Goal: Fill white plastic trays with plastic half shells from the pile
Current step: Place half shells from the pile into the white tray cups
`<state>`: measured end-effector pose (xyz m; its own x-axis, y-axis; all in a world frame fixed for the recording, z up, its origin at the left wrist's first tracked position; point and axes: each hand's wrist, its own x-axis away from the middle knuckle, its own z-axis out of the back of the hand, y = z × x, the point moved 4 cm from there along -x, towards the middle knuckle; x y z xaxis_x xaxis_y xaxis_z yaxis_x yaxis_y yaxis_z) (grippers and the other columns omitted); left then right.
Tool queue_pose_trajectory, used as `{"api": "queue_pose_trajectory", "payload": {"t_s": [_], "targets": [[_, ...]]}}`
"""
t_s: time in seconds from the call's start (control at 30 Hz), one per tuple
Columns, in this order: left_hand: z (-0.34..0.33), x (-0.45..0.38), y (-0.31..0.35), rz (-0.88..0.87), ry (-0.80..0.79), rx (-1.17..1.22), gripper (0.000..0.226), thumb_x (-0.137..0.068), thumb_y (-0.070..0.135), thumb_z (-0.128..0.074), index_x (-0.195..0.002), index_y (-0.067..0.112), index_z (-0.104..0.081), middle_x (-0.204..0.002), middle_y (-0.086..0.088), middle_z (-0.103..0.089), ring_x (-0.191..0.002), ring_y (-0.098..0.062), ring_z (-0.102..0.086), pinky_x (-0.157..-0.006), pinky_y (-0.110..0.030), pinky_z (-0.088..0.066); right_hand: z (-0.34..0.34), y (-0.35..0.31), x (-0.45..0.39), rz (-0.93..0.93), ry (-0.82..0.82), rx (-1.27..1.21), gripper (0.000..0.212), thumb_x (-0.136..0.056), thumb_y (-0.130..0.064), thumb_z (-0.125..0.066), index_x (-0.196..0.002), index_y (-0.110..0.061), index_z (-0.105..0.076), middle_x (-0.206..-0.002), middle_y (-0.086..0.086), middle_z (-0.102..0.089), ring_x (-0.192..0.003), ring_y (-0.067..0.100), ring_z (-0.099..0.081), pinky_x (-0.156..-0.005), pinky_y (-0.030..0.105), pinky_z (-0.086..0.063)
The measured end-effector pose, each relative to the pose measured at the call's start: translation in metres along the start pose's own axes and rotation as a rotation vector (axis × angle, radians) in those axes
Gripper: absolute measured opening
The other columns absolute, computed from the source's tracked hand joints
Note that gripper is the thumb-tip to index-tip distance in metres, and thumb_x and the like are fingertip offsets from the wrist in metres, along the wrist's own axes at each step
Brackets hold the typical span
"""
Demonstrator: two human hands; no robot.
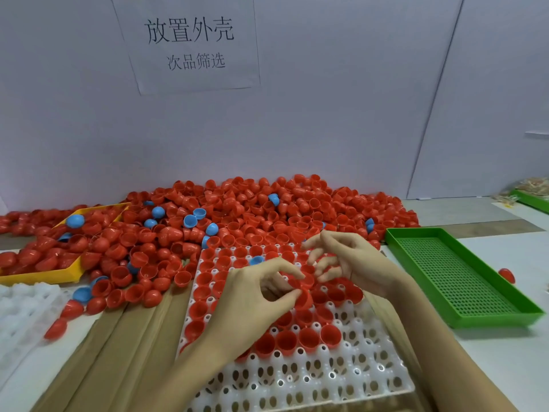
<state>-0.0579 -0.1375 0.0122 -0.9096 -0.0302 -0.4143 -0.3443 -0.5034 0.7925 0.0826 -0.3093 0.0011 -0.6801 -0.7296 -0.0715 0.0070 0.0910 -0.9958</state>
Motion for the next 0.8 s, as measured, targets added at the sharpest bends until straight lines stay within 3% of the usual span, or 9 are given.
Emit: {"api": "queue_pose_trajectory", "payload": {"t_s": [0.27, 0.43, 0.53, 0.63, 0.7, 0.8], "targets": [[-0.041, -0.006, 0.032, -0.109, -0.119, -0.215, 0.017, -0.085, 0.019, -0.082, -0.099, 0.028, -0.082, -0.085, 0.017, -0.075, -0.084, 0.005, -0.067, -0.079, -0.01, -0.051, 0.032, 0.008, 0.0, 0.05, 0.275, -0.187, 0.049, -0.097, -0.047, -0.066, -0.115, -0.002, -0.075, -0.087, 0.011, -0.068, -0.069, 0.016, -0.069, -0.06, 0.022, -0.061], [-0.076, -0.007, 0.042, -0.178, -0.202, -0.425, 0.013, -0.094, 0.019, -0.068, -0.102, 0.02, -0.079, -0.094, 0.009, -0.066, -0.09, 0.0, -0.047, -0.081, -0.007, -0.036, 0.038, 0.008, 0.0, 0.078, 0.316, -0.22, 0.045, -0.102, -0.042, -0.06, -0.115, -0.001, -0.073, -0.082, 0.008, -0.069, -0.065, 0.013, -0.067, -0.057, 0.02, -0.059], [-0.088, -0.005, 0.048, -0.17, -0.259, -0.543, 0.01, -0.095, 0.006, -0.061, -0.091, 0.01, -0.069, -0.096, 0.003, -0.048, -0.093, -0.008, -0.038, -0.081, -0.018, -0.038, 0.045, 0.007, 0.002, 0.093, 0.385, -0.213, 0.045, -0.102, -0.041, -0.061, -0.116, 0.0, -0.073, -0.081, 0.008, -0.068, -0.065, 0.013, -0.066, -0.057, 0.02, -0.058], [-0.095, -0.003, 0.058, -0.234, -0.351, -0.691, 0.031, -0.089, -0.006, -0.061, -0.074, 0.016, -0.047, -0.096, 0.0, -0.035, -0.092, -0.013, -0.03, -0.078, -0.023, -0.032, 0.056, 0.008, 0.006, 0.112, 0.475, -0.248, 0.043, -0.1, -0.041, -0.063, -0.113, -0.001, -0.073, -0.079, 0.007, -0.067, -0.065, 0.013, -0.064, -0.057, 0.019, -0.056], [-0.096, -0.003, 0.058, -0.277, -0.378, -0.712, 0.026, -0.089, -0.009, -0.061, -0.078, 0.014, -0.055, -0.098, -0.001, -0.038, -0.092, -0.014, -0.031, -0.079, -0.024, -0.033, 0.061, 0.008, 0.007, 0.116, 0.523, -0.277, 0.042, -0.099, -0.04, -0.064, -0.111, -0.001, -0.073, -0.078, 0.006, -0.066, -0.063, 0.013, -0.063, -0.056, 0.019, -0.056], [-0.093, -0.004, 0.046, -0.268, -0.332, -0.638, 0.015, -0.095, -0.003, -0.06, -0.094, 0.008, -0.071, -0.101, 0.001, -0.054, -0.094, -0.013, -0.041, -0.087, -0.027, -0.048, 0.065, 0.009, 0.009, 0.119, 0.559, -0.318, 0.04, -0.098, -0.04, -0.064, -0.108, -0.002, -0.073, -0.076, 0.005, -0.067, -0.061, 0.012, -0.063, -0.055, 0.018, -0.055]]}}
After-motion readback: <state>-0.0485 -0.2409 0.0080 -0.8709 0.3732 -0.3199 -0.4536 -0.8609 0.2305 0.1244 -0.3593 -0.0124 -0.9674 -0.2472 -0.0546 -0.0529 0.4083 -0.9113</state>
